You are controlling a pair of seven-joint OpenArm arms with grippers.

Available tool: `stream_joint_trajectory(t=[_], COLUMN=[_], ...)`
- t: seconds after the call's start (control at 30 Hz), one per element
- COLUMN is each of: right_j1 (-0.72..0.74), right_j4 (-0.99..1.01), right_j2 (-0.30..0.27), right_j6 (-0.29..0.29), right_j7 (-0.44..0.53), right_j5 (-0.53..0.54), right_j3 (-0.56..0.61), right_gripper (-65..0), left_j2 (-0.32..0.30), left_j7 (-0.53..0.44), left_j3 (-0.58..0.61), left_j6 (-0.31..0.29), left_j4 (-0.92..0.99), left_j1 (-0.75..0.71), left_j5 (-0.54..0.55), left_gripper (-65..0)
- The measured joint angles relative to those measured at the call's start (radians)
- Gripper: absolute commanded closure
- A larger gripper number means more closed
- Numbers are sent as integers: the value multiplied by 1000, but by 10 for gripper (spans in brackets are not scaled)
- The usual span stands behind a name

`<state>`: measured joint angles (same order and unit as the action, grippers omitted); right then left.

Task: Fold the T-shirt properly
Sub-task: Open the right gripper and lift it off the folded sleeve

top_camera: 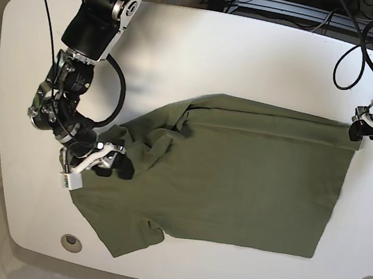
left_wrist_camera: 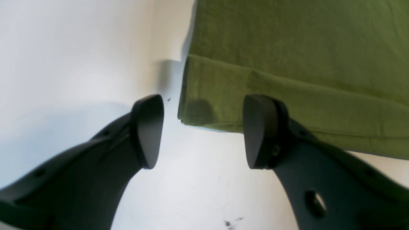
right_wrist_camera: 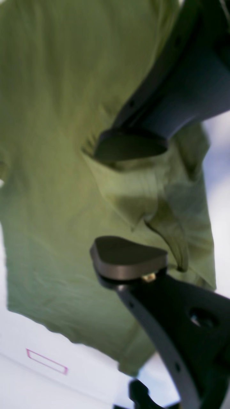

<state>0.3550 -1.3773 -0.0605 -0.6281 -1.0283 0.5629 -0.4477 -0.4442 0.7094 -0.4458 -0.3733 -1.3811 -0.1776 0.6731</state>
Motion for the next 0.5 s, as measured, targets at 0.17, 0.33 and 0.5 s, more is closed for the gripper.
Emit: stream_joint_trajectory(t=[0.17, 0.33, 0.5], right_j1=[-68, -173, -354], right_j4=[-131, -245, -430], right_j2=[-16, -36, -3], right_j6=[-1, 3, 19], right_j7=[-3, -28, -39], right_j5=[31, -5, -87], right_j3=[-61, -115, -111], right_gripper=[-368, -359, -362], left_j2=[-3, -14, -29], left_j7=[0, -3, -4], left_j3=[0, 0, 0], left_j6=[1, 0, -1], left_j4=[0, 0, 0], left_j1=[0, 1, 2], left_j5=[8, 12, 7], left_gripper=[-375, -375, -376])
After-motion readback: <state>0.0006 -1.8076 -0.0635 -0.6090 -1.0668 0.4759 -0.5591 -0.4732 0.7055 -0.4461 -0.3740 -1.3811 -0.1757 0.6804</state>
